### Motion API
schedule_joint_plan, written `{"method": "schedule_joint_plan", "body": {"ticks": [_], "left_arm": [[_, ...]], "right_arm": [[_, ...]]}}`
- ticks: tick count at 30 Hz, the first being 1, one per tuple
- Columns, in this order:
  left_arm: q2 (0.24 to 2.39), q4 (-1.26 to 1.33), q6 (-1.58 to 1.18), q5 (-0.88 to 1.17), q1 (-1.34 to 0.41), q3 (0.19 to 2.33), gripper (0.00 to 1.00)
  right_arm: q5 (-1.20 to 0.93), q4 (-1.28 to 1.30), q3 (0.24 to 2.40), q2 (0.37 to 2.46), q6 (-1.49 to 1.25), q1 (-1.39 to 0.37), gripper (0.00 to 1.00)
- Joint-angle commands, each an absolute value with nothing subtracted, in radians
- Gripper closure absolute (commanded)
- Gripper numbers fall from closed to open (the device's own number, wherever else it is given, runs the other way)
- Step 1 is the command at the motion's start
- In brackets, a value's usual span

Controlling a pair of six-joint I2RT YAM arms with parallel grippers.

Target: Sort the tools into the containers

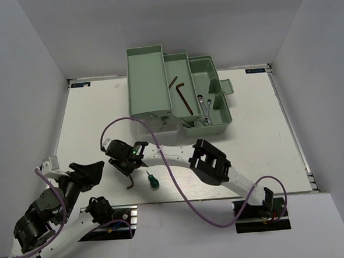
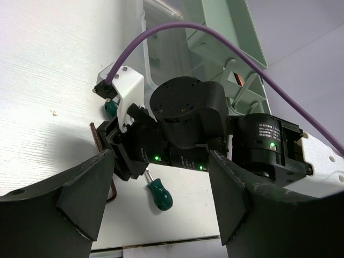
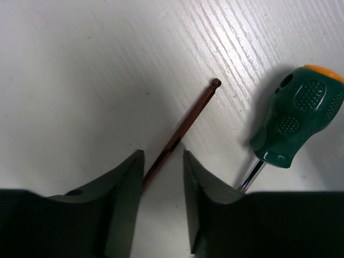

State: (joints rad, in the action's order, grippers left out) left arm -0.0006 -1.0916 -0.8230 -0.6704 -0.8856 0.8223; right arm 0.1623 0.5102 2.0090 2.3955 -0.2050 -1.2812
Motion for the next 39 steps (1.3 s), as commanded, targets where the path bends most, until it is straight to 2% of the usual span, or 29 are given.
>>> {"method": "schedule_joint_plan", "body": {"ticks": [1, 10, 14, 22, 34, 39], "left_arm": [[-0.017, -1.097, -0.81, -0.67, -0.884, 0.824, 0.19], [-0.017, -1.078, -0.799, -0.661, -0.873, 0.824, 0.19], [-0.026, -1.078, -0.799, -0.661, -0.873, 0.824, 0.19], [-0.026, -1.078, -0.799, -0.661, -0.873, 0.824, 0.19], [-0.008, -1.069, -0.79, -0.661, -0.873, 0.815, 0.19], [0.011, -1.06, -0.779, -0.652, -0.873, 0.815, 0.19]], "right_arm": [[0.195, 0.497, 2.036, 2.413, -0.221, -1.279, 0.62], [0.229, 0.566, 1.973, 2.431, -0.224, -1.293, 0.83], [0.23, 0.615, 1.944, 2.437, -0.225, -1.292, 1.0], [0.016, 0.643, 1.91, 2.316, -0.207, -1.249, 1.0], [-0.293, 0.655, 2.063, 2.135, -0.262, -1.189, 1.0], [-0.256, 0.67, 1.99, 2.056, -0.226, -1.152, 1.0]]}}
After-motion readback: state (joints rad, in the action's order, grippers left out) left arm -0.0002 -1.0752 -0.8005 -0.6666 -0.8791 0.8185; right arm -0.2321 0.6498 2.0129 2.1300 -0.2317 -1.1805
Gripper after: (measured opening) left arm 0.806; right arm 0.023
